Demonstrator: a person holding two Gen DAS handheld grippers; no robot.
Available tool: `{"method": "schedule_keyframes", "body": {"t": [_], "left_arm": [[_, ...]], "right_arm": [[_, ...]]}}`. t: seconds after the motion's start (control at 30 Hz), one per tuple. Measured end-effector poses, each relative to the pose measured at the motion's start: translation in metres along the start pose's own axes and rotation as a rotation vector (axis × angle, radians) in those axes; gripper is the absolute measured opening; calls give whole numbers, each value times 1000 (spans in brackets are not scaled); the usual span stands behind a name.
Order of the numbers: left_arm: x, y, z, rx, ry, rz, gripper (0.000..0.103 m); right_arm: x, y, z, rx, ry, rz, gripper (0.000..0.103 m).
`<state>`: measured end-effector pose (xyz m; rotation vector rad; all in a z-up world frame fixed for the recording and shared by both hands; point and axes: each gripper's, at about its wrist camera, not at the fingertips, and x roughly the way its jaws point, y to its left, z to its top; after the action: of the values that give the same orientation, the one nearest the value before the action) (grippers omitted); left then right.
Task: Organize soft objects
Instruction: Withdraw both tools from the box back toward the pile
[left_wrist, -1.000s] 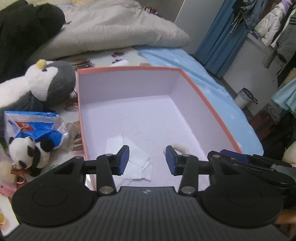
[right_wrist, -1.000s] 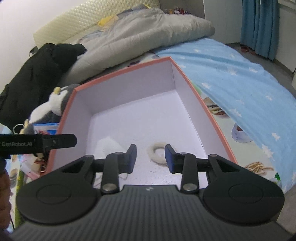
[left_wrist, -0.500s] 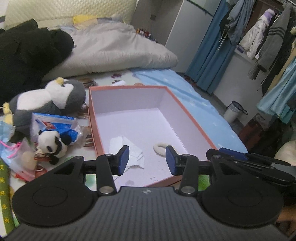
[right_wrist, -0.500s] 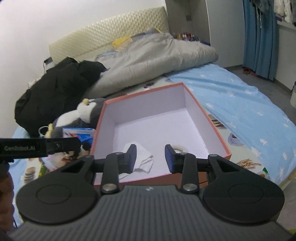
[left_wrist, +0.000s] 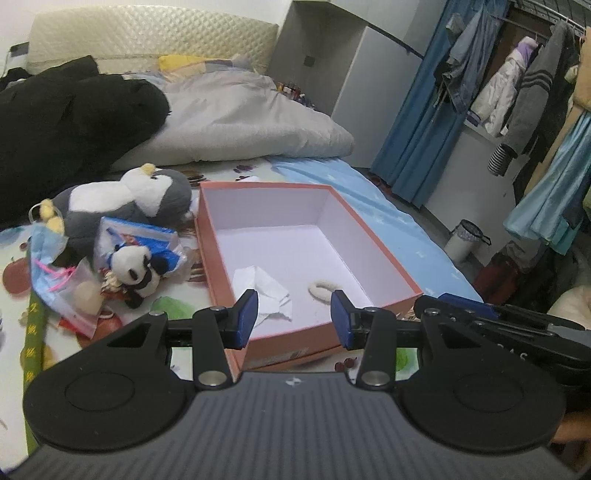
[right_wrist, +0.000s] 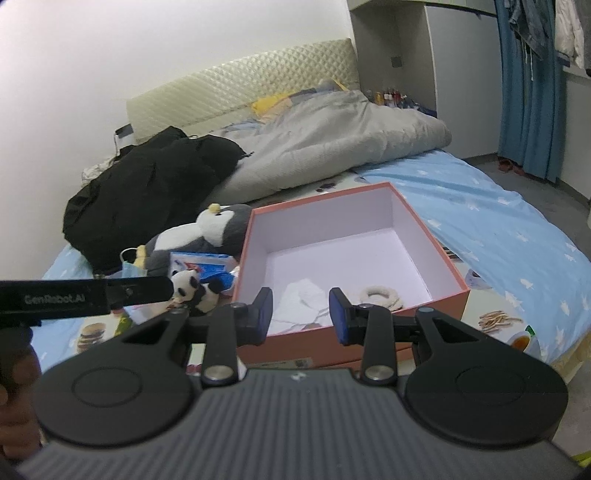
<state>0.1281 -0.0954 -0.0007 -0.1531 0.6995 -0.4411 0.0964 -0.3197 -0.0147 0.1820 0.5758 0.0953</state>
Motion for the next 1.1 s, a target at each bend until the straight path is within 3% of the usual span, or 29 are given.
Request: {"method": "schedule_keyframes", "body": {"t": [0.43,1.1], "left_arm": [[-60,31,-40,-63,-49,59,53],[-86,64,-59,-104,-76,147,55]], "right_arm": [[-15,42,-24,-35,3,86,37],[-10,69,-39,-65,30,147,37]]}}
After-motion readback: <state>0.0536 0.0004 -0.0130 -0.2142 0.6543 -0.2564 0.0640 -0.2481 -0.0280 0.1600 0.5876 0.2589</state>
